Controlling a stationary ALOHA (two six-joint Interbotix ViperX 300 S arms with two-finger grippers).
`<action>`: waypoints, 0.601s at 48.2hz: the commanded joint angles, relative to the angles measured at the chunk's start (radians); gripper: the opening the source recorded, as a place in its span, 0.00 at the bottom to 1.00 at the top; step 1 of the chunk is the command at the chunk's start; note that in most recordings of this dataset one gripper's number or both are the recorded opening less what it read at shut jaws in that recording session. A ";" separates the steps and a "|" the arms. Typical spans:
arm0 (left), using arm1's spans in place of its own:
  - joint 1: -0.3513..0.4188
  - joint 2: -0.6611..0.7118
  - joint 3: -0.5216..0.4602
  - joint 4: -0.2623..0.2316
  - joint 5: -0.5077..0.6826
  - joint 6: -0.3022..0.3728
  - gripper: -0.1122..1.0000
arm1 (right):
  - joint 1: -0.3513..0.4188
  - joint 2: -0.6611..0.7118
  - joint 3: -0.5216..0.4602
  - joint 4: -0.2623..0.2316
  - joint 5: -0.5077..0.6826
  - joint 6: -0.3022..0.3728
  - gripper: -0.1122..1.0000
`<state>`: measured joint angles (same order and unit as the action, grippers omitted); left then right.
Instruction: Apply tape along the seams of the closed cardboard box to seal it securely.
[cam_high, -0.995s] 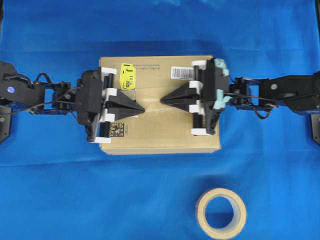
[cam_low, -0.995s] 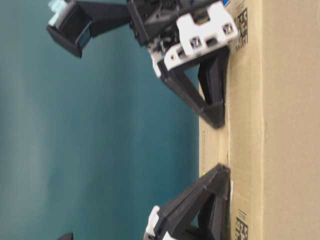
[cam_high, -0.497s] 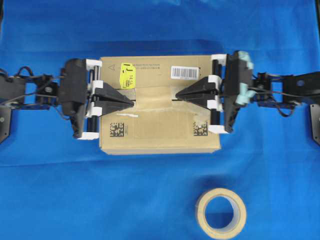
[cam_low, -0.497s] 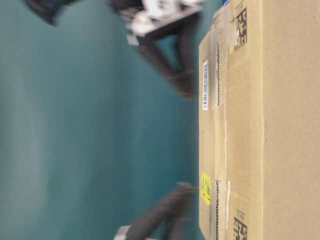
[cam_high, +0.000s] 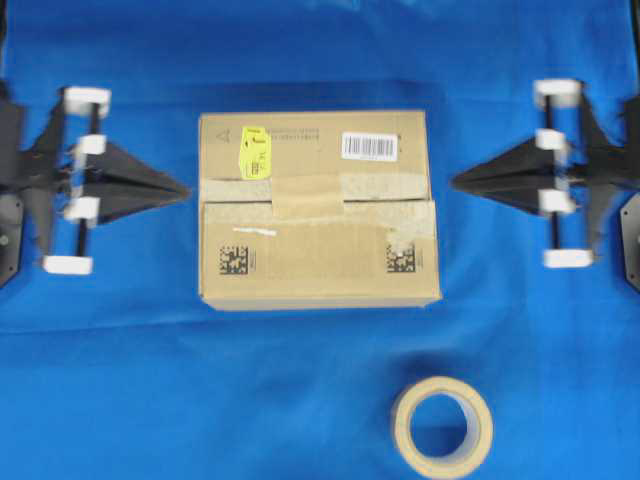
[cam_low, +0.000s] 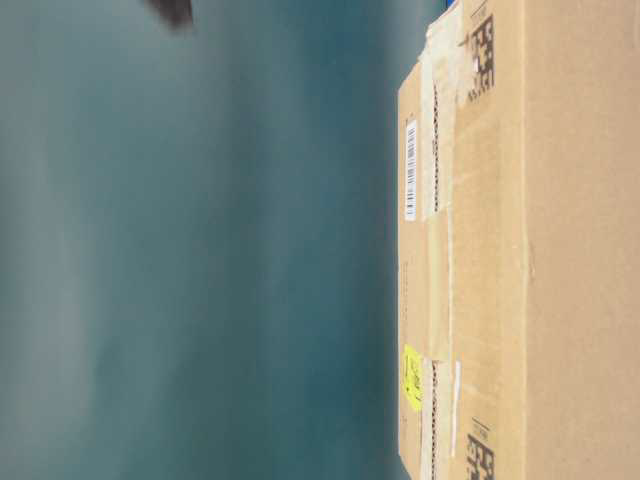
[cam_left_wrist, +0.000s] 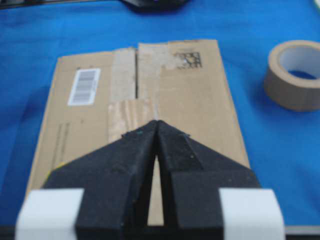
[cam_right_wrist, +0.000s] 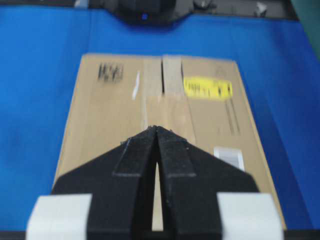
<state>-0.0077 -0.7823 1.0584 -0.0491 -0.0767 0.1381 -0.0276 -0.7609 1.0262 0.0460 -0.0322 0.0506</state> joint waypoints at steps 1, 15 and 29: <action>-0.002 -0.106 0.029 0.002 0.031 0.000 0.10 | 0.002 -0.089 0.025 -0.003 0.080 0.002 0.10; 0.000 -0.402 0.190 -0.002 0.156 -0.015 0.10 | 0.002 -0.333 0.163 0.000 0.291 0.006 0.10; -0.002 -0.443 0.256 0.002 0.259 -0.017 0.10 | 0.002 -0.324 0.222 0.002 0.319 0.011 0.10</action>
<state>-0.0077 -1.2364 1.3192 -0.0491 0.1856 0.1212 -0.0276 -1.1060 1.2563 0.0460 0.3007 0.0583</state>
